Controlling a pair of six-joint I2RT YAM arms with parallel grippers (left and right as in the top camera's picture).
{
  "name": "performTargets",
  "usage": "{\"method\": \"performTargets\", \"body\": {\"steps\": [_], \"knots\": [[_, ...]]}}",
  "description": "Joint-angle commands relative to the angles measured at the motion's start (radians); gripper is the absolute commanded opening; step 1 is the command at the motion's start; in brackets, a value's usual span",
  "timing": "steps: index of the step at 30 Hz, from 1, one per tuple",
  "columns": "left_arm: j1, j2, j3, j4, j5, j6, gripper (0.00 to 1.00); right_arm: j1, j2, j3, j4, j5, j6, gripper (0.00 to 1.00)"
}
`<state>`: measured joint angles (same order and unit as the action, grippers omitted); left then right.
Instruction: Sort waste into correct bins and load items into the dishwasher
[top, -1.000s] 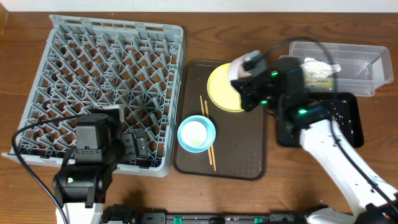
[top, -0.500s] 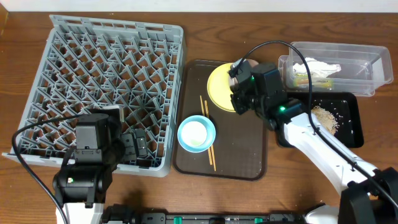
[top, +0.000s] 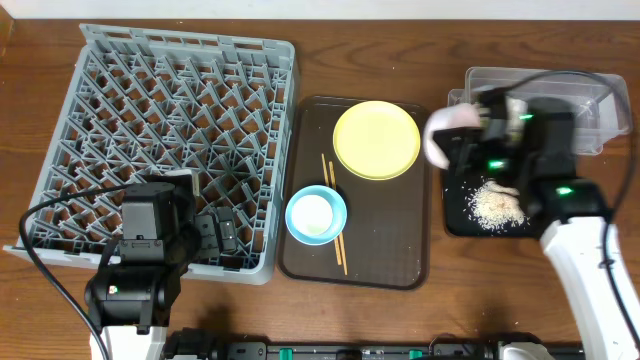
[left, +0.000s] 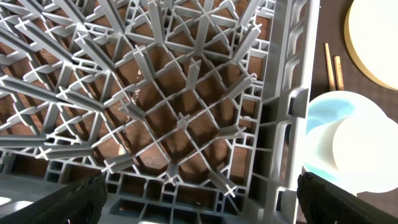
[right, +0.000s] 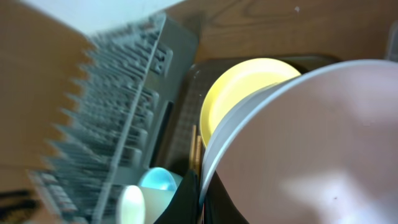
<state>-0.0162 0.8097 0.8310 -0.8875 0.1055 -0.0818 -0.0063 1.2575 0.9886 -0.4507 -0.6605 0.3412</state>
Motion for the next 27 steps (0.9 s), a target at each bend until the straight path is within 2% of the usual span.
{"method": "performTargets", "body": {"steps": [1,10,19,27], "knots": [[-0.002,-0.002,0.02,-0.002,0.006,-0.008,0.98,-0.177,0.042,0.011,-0.01,-0.399,0.115,0.01],[-0.002,-0.002,0.02,-0.002,0.006,-0.008,0.98,-0.438,0.28,0.01,-0.013,-0.9,0.103,0.01],[-0.002,-0.002,0.02,-0.003,0.006,-0.008,0.98,-0.577,0.471,0.01,-0.029,-0.899,0.145,0.01],[-0.002,-0.002,0.02,-0.002,0.007,-0.008,0.98,-0.573,0.443,0.01,-0.029,-0.9,0.098,0.01]]}}
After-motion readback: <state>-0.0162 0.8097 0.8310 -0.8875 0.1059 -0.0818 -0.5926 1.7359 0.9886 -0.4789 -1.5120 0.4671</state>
